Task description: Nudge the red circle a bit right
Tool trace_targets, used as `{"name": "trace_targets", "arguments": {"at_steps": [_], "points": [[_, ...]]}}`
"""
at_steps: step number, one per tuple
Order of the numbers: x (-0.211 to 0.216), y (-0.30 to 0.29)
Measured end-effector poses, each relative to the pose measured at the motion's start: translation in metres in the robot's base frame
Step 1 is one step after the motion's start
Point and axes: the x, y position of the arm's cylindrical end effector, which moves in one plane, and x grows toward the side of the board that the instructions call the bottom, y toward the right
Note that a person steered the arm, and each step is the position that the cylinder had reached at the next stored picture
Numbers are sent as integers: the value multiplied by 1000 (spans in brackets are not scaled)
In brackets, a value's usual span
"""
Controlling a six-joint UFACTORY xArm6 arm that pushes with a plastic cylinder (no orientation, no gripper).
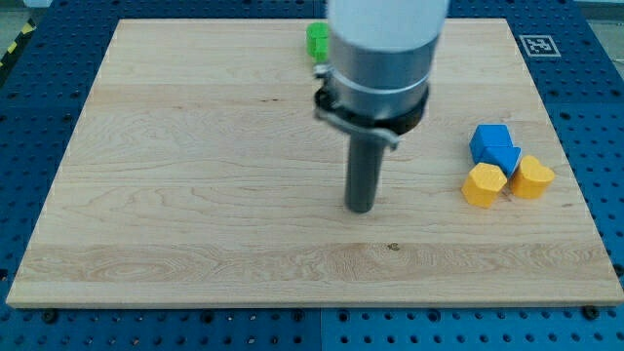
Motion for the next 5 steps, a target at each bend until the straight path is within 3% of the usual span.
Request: {"name": "trace_targets", "arguments": {"at_steps": [2, 3, 5], "points": [[-30, 5], [-76, 4], [-110, 1]]}}
